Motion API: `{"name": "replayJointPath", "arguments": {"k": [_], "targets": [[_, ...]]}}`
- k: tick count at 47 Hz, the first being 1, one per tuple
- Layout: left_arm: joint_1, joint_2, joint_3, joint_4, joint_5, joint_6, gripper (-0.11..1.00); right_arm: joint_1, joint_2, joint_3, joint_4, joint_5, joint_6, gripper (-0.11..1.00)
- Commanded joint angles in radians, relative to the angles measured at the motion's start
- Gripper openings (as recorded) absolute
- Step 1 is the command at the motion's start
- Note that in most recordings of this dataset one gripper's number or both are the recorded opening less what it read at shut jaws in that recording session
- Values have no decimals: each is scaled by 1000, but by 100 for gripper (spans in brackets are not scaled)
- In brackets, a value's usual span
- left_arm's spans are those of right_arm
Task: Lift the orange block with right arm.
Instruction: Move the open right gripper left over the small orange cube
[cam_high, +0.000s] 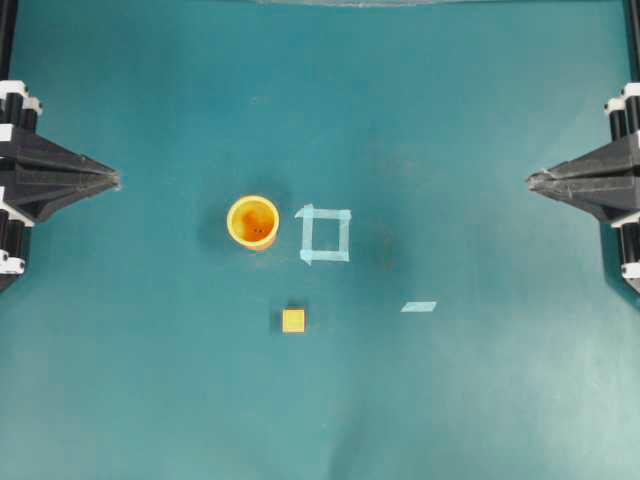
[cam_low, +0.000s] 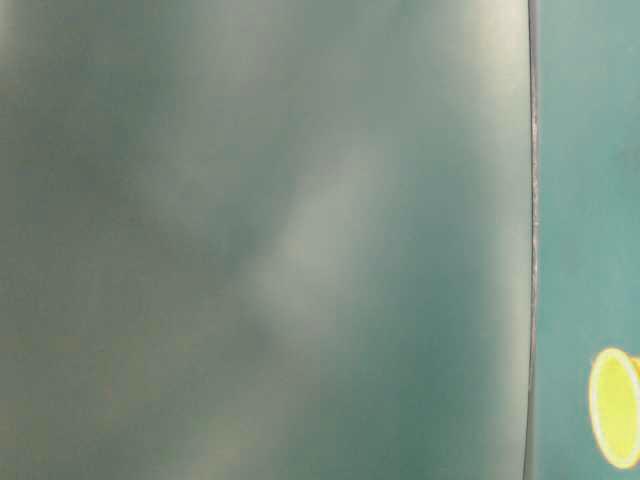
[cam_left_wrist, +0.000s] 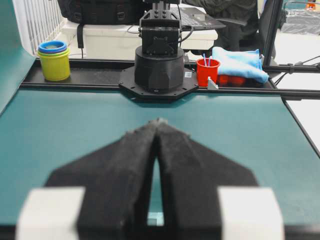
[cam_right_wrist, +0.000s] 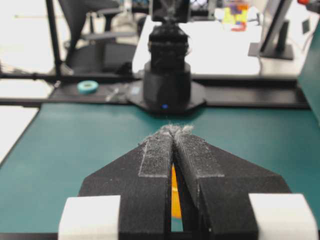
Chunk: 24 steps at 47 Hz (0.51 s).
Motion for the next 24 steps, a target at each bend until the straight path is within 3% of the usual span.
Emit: {"name": "replayJointPath", "arguments": {"k": [1,24], "targets": [[-5,11,-32,5,35,-6,-1,3,8,-21,6,-6,12,0],[-5,14,-40,3,91,-9,-1,3,195,-216,6,170,15,0]]}}
